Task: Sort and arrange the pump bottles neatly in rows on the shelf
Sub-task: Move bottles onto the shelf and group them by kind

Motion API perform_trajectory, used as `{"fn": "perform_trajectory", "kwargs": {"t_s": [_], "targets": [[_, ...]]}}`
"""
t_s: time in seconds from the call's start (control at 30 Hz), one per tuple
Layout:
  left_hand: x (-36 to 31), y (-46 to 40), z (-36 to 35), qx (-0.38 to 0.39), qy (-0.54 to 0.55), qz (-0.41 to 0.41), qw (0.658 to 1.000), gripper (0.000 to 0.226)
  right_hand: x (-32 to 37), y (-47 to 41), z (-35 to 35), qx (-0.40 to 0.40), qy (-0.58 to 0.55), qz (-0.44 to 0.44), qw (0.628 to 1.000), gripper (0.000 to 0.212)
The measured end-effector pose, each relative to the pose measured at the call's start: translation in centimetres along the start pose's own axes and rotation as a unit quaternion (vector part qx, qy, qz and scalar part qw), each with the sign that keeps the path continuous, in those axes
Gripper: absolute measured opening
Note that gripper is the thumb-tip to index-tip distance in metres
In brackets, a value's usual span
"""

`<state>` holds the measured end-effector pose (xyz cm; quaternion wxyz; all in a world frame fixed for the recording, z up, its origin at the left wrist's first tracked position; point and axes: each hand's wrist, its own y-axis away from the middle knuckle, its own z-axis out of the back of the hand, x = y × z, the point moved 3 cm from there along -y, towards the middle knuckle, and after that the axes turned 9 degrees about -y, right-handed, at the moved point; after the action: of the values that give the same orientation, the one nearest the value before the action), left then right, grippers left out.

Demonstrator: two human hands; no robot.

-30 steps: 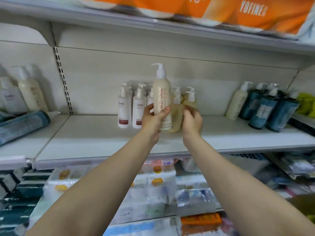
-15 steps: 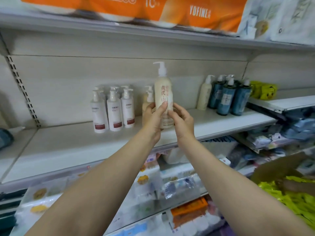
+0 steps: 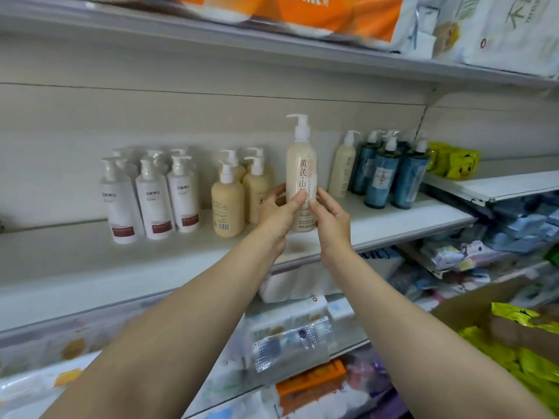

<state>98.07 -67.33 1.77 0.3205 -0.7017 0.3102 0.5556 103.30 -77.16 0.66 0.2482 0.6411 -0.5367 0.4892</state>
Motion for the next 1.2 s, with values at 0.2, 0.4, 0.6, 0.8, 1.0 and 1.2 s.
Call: {"fn": "perform_trajectory", "kwargs": {"t_s": [0.2, 0.4, 0.6, 0.8, 1.0, 1.2], "targets": [[2.1, -4.5, -3.1, -0.025, -0.019, 0.006, 1.000, 0.040, -0.4, -4.9, 2.5, 0.015, 0.006, -0.015, 1.000, 0.041], [4.7, -9.6, -5.8, -0.026, -0.033, 0.012, 0.999, 0.041, -2.0, -10.1, 4.5, 0.041, 0.032, -0.031, 0.998, 0.031], [7.3, -12.9, -7.2, -0.044, -0.050, 0.011, 0.998, 0.031, -4.7, -14.5, 6.1, 0.066, 0.025, -0.047, 0.996, 0.033], [8.2, -16.2, -7.9, -0.048, -0.091, -0.033, 0.994, 0.026, -5.7, -18.6, 6.1, 0.087, 0.042, -0.042, 0.994, 0.035], [8.8, -19.1, -8.6, -0.097, -0.090, -0.057, 0.990, 0.029, -5.8, -22.0, 5.9, 0.148, 0.049, -0.018, 0.988, 0.035], [9.6, -21.2, -7.9, -0.139, -0.152, -0.058, 0.977, 0.037, -8.4, -24.7, 5.2, 0.169, 0.108, -0.015, 0.980, 0.032]]}}
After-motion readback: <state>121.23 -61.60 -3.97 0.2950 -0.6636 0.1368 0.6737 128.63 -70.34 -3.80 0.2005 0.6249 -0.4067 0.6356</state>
